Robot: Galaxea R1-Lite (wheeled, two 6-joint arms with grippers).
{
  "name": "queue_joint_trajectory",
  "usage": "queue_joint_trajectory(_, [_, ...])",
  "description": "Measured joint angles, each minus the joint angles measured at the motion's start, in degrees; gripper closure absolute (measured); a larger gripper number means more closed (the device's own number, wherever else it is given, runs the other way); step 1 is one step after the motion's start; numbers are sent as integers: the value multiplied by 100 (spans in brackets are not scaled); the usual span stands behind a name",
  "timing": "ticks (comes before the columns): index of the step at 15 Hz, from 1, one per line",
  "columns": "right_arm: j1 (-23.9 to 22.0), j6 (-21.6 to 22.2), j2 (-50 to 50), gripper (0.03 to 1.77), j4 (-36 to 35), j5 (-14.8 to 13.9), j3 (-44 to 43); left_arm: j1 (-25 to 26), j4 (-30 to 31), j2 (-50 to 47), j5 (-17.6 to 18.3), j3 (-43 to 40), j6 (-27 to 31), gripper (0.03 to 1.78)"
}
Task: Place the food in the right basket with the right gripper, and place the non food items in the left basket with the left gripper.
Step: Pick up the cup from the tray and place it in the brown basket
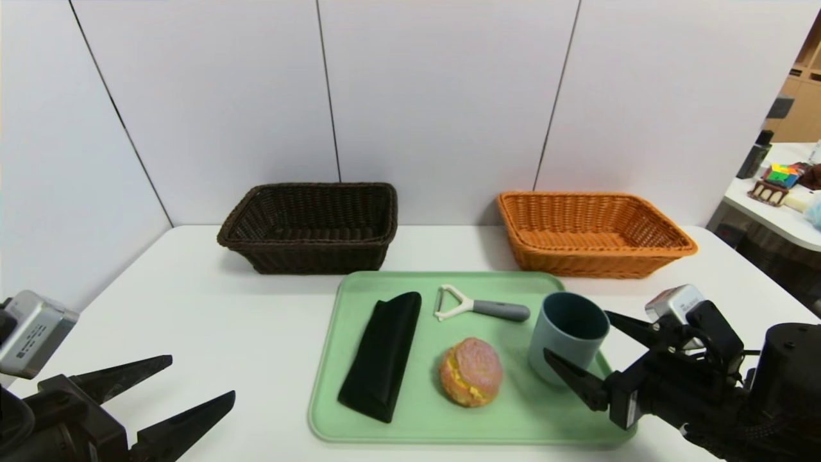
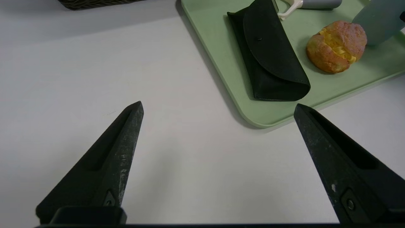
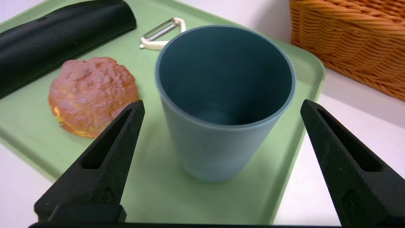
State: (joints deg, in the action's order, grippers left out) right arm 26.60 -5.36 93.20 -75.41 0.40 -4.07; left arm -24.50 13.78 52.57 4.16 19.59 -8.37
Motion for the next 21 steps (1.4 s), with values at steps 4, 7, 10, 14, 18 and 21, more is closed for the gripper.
queue_joint_trajectory(4, [-229,-98,308,10,-110,160,-6,-5,2,0,-2,-7,6,12])
queue_joint_trajectory(7, [-244,-107,471,10,-306,179,-15,-5,2,0,2,-16,9,12])
queue_joint_trajectory(10, [-179,-221,517,10,-499,191,-83,-5,2,0,-5,-27,11,12])
queue_joint_trajectory(14, [-157,-260,560,10,-534,191,-278,-5,2,-6,-2,-63,9,12])
queue_joint_trajectory(18, [-157,-268,729,10,-534,199,-450,-9,2,-6,-2,-71,11,12])
queue_joint_trajectory(21, [-157,-295,812,10,-534,201,-552,-5,2,-6,-2,-91,11,12])
